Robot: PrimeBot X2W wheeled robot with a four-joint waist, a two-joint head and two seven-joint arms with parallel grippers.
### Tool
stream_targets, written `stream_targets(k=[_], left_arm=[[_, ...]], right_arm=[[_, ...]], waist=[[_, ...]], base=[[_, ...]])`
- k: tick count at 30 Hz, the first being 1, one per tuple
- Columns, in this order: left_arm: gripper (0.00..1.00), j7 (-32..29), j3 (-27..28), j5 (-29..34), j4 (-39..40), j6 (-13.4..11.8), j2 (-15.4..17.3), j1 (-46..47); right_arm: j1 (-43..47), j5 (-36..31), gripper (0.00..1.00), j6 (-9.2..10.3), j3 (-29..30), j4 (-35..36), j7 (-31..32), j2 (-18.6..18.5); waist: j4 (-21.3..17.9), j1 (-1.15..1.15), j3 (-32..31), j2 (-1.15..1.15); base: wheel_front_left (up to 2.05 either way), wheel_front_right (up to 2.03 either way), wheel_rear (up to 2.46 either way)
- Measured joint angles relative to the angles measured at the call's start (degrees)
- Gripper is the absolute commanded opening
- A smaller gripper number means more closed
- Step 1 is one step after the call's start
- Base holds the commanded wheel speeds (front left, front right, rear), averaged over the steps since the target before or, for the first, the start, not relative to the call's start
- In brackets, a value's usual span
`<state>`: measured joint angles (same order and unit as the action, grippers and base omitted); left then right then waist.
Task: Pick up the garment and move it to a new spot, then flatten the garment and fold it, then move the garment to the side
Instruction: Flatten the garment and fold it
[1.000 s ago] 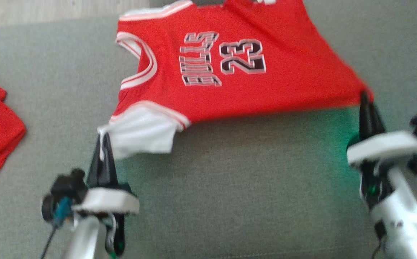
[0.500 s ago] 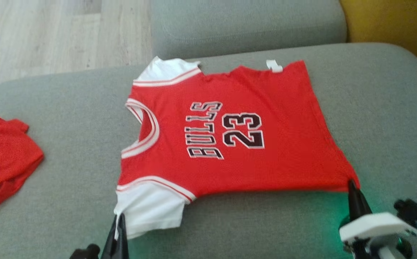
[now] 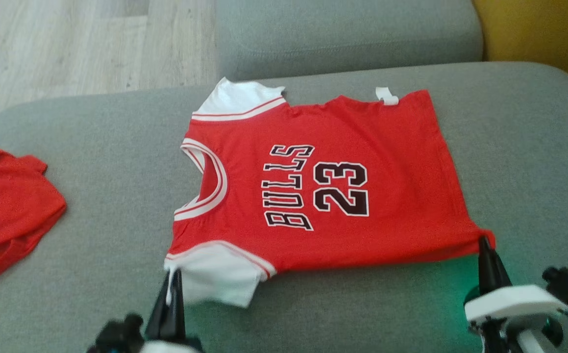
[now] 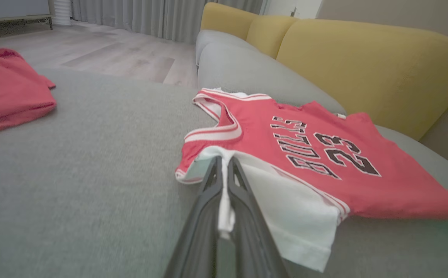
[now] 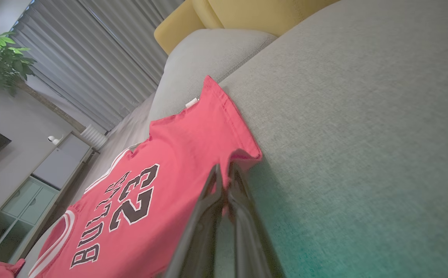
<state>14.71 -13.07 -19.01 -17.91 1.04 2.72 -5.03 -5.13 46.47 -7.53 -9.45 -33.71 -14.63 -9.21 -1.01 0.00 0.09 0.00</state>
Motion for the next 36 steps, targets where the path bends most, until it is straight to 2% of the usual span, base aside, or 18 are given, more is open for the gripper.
stream_targets(k=[8, 13, 22, 29, 30, 31, 32, 36], left_arm=[[0.00, 0.00, -0.33, -0.76, -1.14, -0.11, -0.05, 12.61], [0.00, 0.00, -1.38, -1.03, -4.12, -1.85, -0.10, 18.45], [0.00, 0.00, -1.70, -0.77, -7.92, -3.41, -0.29, 26.07], [0.00, 0.00, -0.70, -0.09, -9.89, -4.05, -0.40, 29.64], [0.00, 0.00, -0.55, -0.05, -10.15, -4.05, -0.42, 29.75], [0.46, 0.00, -0.51, 0.44, -10.54, -4.05, -0.42, 29.76], [1.00, 0.00, -0.51, 0.99, -10.81, -4.07, -0.42, 29.74], [1.00, 0.00, -0.21, 2.78, -9.42, -5.19, -0.46, 29.26]], right_arm=[[-9.84, 0.94, 0.00, 0.00, -0.70, -2.09, 0.00, 0.11], [-15.30, 0.93, 0.00, 0.00, -1.67, -3.61, 0.00, 0.03], [-20.92, 0.59, 0.00, 0.00, -2.31, -6.34, 0.00, -0.09], [-25.36, -2.36, 0.00, 0.00, -0.51, -8.58, 0.00, -0.05], [-25.71, -3.21, 0.45, 0.00, 0.02, -9.13, 0.00, 0.05], [-25.97, -4.37, 1.00, 0.00, 0.71, -9.49, 0.00, 0.10], [-26.01, -6.10, 1.00, 0.00, 1.25, -9.40, 0.00, 0.07], [-25.71, -15.86, 1.00, 0.00, 4.28, -6.75, 0.00, -0.04]], waist=[[0.03, 0.01, 4.20, 0.00], [-0.10, 0.01, 7.63, 0.00], [-0.27, 0.02, 12.92, 0.00], [-0.46, 0.01, 16.01, 0.00], [-0.48, 0.01, 16.19, 0.00], [-0.50, 0.01, 16.34, 0.00], [-0.49, 0.01, 16.42, 0.00], [-0.31, 0.00, 16.05, 0.00]], base=[[0.00, 0.00, 0.00], [0.00, 0.00, 0.00], [0.00, 0.00, 0.00], [0.00, 0.00, 0.00], [0.00, 0.00, 0.00], [0.00, 0.00, 0.00], [0.00, 0.00, 0.00], [0.00, 0.00, 0.00]])
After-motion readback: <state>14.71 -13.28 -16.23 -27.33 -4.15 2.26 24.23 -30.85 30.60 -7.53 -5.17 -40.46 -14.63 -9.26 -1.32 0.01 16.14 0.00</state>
